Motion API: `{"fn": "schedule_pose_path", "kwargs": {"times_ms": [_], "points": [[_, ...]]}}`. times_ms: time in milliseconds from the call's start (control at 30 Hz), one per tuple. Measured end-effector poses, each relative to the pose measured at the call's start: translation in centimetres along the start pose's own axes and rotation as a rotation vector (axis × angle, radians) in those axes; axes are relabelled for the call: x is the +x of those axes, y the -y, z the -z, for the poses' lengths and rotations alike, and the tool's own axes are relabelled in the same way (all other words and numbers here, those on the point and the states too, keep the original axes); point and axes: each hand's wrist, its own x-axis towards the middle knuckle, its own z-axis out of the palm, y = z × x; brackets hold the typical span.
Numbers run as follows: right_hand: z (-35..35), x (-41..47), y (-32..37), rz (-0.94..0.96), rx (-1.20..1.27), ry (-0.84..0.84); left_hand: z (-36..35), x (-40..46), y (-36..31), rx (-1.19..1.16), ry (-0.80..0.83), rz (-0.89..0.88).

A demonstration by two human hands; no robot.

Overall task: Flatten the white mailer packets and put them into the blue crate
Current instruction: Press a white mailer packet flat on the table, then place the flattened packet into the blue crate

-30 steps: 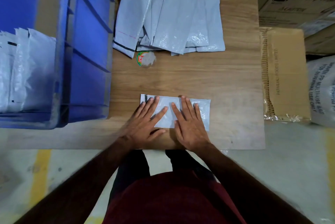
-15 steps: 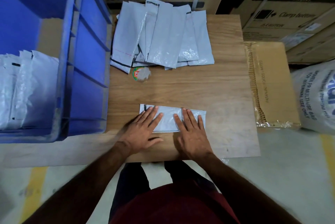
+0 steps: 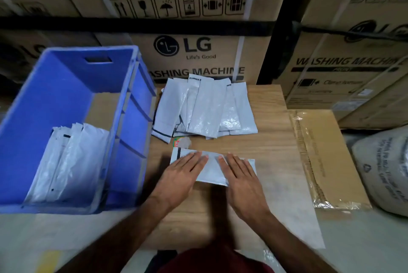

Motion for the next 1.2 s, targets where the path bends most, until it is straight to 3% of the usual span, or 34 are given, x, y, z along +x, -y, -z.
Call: {"fn": "schedule_pose_path", "kwargs": {"times_ms": [333, 700, 933, 1200], "points": [[8.1, 8.0, 6.4, 0.066, 0.016, -0.204, 11.0, 1.2, 6.1, 0.163, -0.177, 0.097], [7.7, 15.6, 26.2, 0.118, 0.146, -0.183, 19.4, -8.8, 25.1, 0.339, -0.106, 0.045], [2.1, 18.2, 38.7, 0.029, 0.384, -0.099, 20.0, -12.4, 37.9, 0.463, 0.062, -0.166], [-5.3, 18.7, 41.8, -0.29, 0.307, 0.25, 11.9, -8.3, 40.6, 0.431, 0.188, -0.608]]}}
